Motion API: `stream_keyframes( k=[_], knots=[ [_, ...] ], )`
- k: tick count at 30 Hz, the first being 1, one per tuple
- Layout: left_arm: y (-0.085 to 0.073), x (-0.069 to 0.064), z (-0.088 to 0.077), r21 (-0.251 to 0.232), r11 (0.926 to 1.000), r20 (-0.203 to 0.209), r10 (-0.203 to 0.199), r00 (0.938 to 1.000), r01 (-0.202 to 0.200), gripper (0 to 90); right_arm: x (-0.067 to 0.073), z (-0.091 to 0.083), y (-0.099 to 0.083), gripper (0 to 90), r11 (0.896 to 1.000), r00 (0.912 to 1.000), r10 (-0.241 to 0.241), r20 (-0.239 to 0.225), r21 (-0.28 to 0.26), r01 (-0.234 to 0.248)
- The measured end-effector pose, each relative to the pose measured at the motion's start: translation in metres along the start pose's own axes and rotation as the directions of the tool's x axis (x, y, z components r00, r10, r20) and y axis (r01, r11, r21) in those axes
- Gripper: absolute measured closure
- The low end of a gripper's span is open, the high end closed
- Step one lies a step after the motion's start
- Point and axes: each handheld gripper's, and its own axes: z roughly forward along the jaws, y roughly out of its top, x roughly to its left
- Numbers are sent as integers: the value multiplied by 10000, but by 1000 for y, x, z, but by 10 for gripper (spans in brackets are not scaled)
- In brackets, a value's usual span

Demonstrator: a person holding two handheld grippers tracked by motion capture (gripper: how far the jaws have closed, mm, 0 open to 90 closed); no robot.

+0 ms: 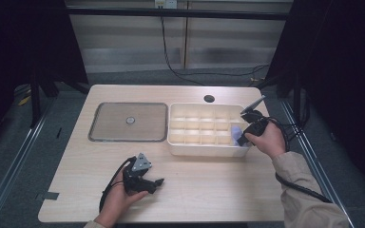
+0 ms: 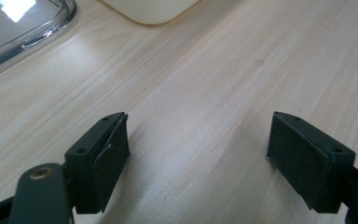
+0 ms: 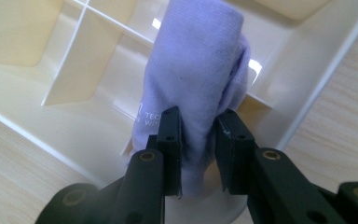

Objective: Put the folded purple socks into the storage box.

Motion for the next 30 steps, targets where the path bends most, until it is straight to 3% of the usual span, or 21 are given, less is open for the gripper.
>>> stream_keyframes(
  k=[6, 13, 30],
  knots=[
    [1, 0, 0, -27, 10000, -63, 46, 10000, -47, 200, 2, 3, -2, 734, 10000, 10000, -5, 69, 3, 5],
    [1, 0, 1, -43, 10000, -52, 75, 10000, -75, 200, 7, 6, -2, 732, 9999, 9987, -125, 486, 104, 120],
    [1, 0, 1, -62, 10000, -29, 25, 10000, -25, 200, 9, 2, 0, 658, 9998, 9993, -131, 339, 183, 125]
  ],
)
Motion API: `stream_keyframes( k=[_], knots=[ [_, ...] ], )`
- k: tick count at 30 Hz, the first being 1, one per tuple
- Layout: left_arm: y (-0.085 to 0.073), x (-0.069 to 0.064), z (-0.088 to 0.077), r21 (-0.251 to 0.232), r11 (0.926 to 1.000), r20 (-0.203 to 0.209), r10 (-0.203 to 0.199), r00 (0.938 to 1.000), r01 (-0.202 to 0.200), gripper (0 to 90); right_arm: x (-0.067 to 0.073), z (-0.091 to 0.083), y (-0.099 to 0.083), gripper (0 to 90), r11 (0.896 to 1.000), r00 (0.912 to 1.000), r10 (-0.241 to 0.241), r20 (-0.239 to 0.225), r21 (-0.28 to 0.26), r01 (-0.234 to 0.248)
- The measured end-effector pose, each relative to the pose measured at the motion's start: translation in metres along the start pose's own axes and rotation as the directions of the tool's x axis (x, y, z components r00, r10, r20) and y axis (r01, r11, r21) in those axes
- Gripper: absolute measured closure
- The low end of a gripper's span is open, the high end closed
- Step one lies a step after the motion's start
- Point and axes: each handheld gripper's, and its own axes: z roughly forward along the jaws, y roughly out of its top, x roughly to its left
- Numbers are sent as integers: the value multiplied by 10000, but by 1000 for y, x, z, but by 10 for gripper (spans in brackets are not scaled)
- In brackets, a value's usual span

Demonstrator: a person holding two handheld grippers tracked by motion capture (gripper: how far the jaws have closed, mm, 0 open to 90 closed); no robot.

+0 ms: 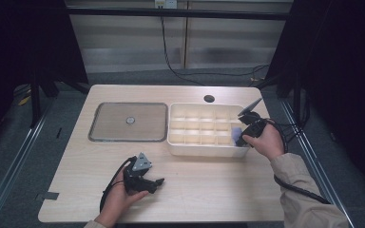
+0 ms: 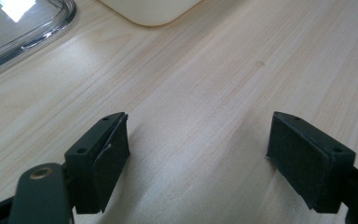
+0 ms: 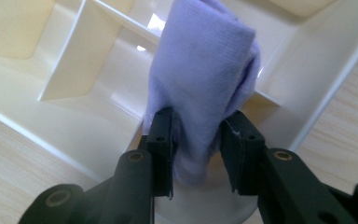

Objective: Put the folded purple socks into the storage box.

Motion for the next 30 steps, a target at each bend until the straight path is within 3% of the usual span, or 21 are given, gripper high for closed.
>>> stream_keyframes(
  k=[17, 30],
  knots=[
    [0, 1, 0, 56, 10000, 3, 62, 10000, -62, 200, -2, -24, 4, 660, 9999, 9999, -111, 44, -50, 111],
    [0, 1, -1, 61, 10000, 1, 65, 10000, -65, 200, 3, -43, 19, 664, 9994, 9981, -348, 504, 89, 344]
  ],
)
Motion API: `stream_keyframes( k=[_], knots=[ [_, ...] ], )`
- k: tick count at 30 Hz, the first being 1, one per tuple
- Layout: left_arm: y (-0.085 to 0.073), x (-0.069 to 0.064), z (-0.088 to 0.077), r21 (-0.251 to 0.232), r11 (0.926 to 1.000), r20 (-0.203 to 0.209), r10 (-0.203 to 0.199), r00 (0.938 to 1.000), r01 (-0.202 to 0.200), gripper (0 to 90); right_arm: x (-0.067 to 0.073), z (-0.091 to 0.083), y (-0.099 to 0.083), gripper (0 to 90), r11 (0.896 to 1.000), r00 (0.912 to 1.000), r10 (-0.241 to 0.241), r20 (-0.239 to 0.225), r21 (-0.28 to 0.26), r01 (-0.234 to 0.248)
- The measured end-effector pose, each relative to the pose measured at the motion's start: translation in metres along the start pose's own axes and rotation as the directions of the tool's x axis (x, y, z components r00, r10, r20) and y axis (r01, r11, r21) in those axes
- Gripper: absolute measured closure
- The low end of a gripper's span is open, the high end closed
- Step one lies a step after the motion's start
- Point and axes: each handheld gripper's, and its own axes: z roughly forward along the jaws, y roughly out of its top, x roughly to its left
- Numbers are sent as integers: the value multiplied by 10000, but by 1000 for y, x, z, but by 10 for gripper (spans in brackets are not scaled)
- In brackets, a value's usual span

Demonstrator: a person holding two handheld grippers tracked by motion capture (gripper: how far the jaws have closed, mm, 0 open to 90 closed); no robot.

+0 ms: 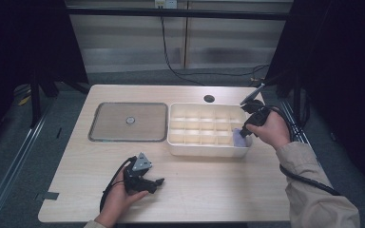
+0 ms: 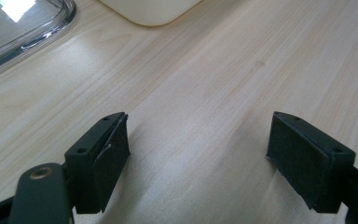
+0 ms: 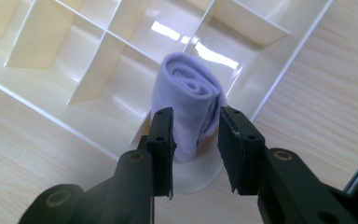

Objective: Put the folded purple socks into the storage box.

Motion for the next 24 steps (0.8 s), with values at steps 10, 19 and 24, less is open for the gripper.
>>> stream_keyframes(
  k=[10, 19, 24],
  knots=[
    [0, 0, 0, -1, 10000, 5, -1, 10000, 1, 200, -1, -6, 13, 677, 10000, 10000, 40, 60, 25, -40],
    [0, 0, 0, 0, 10000, 4, 1, 10000, -1, 201, -1, -7, 24, 722, 9998, 9999, 137, 35, 175, -138],
    [0, 0, 0, -2, 10000, 4, -4, 10000, 4, 201, 0, -6, 27, 792, 9997, 9999, 165, -43, 178, -165]
  ],
)
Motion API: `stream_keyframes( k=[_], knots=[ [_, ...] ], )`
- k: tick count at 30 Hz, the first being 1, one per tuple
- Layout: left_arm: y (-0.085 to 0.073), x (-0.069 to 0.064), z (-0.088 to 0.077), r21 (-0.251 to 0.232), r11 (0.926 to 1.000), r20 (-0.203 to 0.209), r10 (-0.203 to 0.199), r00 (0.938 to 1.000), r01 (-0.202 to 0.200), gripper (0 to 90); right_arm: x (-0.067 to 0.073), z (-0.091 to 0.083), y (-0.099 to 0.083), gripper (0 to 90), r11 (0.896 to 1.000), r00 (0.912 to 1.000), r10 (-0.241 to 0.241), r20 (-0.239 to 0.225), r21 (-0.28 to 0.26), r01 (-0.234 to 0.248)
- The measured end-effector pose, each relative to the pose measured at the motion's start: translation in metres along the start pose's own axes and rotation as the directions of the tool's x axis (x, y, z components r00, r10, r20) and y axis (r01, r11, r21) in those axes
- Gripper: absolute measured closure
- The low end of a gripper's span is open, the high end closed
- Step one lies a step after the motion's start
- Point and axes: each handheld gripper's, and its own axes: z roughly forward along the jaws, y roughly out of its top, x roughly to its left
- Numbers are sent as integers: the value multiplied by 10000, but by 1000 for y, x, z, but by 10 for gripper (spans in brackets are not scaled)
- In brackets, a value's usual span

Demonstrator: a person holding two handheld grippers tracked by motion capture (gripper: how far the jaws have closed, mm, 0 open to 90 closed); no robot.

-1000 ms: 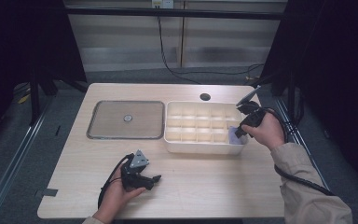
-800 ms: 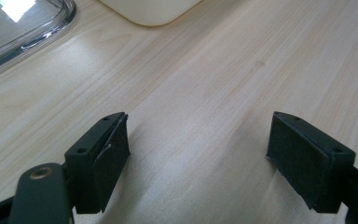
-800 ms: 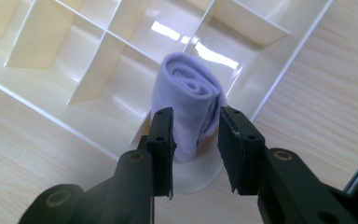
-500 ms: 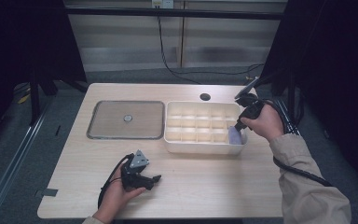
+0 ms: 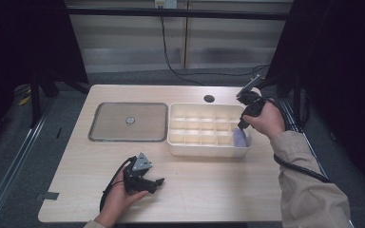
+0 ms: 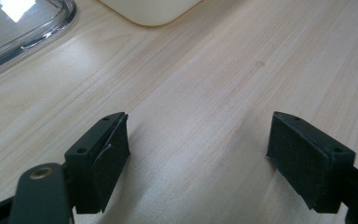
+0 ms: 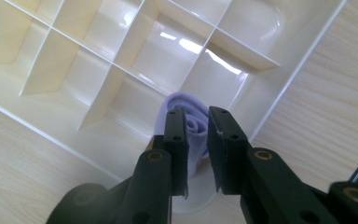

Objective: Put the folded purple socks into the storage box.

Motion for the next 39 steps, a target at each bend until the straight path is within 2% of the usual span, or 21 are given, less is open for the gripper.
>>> stream_keyframes(
  k=[7, 21, 29, 39],
  knots=[
    [0, 0, 0, 0, 10000, 0, 1, 10000, -1, 200, 2, 7, 3, 900, 9998, 9999, -160, 62, 137, 159],
    [0, 0, 0, 0, 10000, -1, 4, 10000, -4, 200, -1, 27, -2, 900, 9988, 9999, -153, -50, 471, 156],
    [0, 0, 0, -1, 10000, -2, 4, 10000, -4, 200, -1, 35, -5, 900, 9988, 9999, -119, -121, 479, 124],
    [0, 0, 0, -5, 10000, -2, -1, 10000, 1, 201, 6, 40, -12, 900, 9977, 9994, -336, -113, 584, 342]
  ],
)
